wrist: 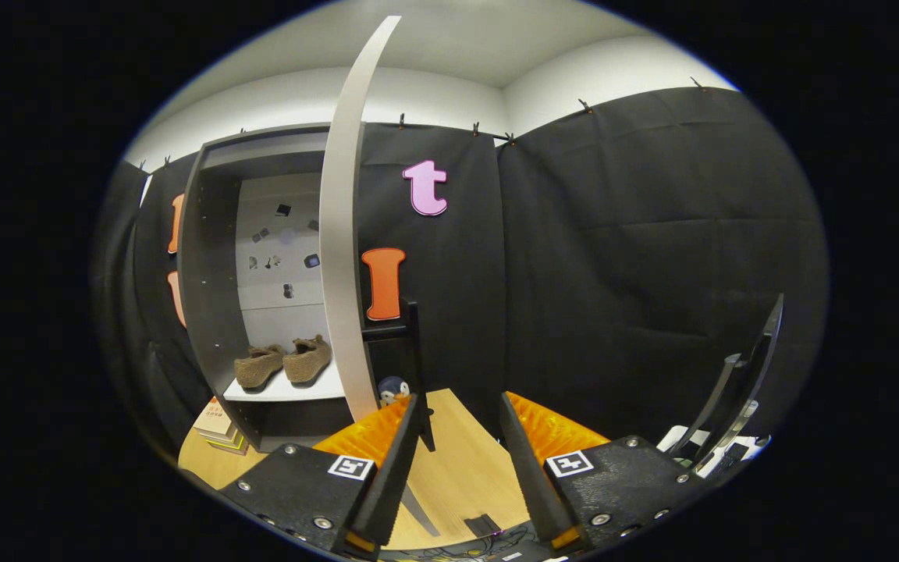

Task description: Open the shoe cabinet door, grab the shoes and put them into the shoe cabinet, then close the shoe cabinet door.

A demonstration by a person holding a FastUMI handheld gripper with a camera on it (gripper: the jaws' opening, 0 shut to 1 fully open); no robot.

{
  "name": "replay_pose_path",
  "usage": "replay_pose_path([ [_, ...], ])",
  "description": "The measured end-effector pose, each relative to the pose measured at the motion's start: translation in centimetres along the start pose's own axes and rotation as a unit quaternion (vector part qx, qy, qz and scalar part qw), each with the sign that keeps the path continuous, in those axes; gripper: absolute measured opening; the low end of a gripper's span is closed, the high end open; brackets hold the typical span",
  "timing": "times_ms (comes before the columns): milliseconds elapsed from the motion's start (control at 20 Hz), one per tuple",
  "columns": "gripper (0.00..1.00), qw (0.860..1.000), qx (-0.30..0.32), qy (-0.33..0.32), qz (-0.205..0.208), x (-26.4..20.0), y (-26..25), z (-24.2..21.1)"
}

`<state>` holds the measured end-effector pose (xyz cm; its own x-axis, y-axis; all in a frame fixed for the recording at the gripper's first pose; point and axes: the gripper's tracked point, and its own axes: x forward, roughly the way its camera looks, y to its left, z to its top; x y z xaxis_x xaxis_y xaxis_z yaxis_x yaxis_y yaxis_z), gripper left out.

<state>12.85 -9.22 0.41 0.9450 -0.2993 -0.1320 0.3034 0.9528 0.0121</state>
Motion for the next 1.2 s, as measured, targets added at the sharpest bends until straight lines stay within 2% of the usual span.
replay_pose_path([
  [350,0.64,1.0,-0.009,-0.003,0.017,-1.1,2.0,-0.1],
  [800,0.64,0.995,0.008,-0.01,0.1,-2.9,7.7,-0.7],
  [1200,0.64,0.979,0.004,-0.02,0.202,-3.7,15.1,-1.1],
])
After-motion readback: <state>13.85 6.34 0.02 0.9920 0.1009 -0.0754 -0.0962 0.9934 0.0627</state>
